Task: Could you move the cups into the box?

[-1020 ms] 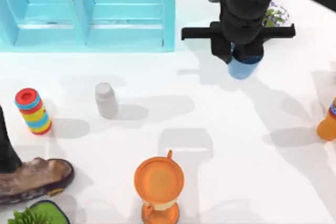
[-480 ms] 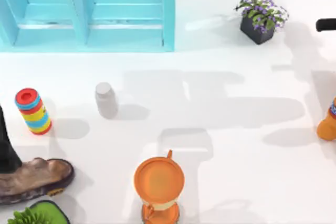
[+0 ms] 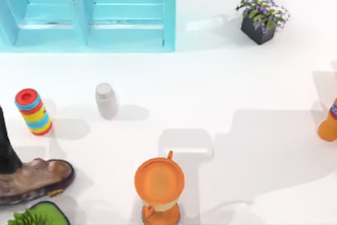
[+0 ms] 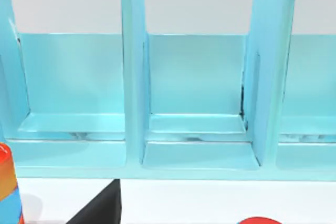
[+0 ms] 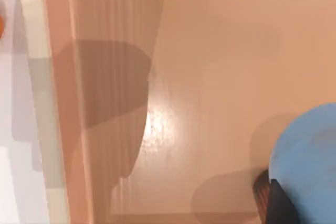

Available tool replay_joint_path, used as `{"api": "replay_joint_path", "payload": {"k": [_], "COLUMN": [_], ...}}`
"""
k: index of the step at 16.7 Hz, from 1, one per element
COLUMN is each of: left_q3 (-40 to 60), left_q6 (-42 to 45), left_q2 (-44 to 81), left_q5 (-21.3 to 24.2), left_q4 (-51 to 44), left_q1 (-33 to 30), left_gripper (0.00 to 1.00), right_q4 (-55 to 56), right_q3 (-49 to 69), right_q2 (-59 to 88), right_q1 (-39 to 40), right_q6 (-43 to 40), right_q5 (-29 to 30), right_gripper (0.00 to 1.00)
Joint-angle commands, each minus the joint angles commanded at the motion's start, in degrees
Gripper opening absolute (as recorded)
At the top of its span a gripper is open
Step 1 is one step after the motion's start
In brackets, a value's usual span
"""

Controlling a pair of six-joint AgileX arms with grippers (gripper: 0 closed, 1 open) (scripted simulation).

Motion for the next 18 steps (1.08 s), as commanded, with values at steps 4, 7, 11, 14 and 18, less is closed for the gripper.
{"api": "replay_joint_path", "payload": {"k": [4, 7, 11, 14, 18], "left_q3": [0.0, 0.0, 0.0, 0.0, 0.0], "left_q6": [0.0, 0.0, 0.0, 0.0, 0.0], "left_q2": [0.0, 0.0, 0.0, 0.0, 0.0], "left_q5": [0.0, 0.0, 0.0, 0.0, 0.0], "left_q4": [0.0, 0.0, 0.0, 0.0, 0.0], "left_q1": [0.0, 0.0, 0.0, 0.0, 0.0], "left_gripper": [1.0, 1.0, 1.0, 1.0, 1.0], "right_q4": [0.1, 1.1, 9.1, 13.9, 14.3], "right_q3": [-0.3, -1.0, -7.8, -12.2, -12.6], "right_q2": [-0.4, 0.0, 0.8, 1.4, 1.5], "right_q1": [-0.3, -0.2, -1.0, -1.6, -1.7], "right_q6": [-0.4, -0.4, -1.1, -1.7, -1.8], "right_q5": [-0.2, -0.1, -0.2, -0.3, -0.3], "right_gripper": [0.0, 0.0, 0.0, 0.0, 0.0]}}
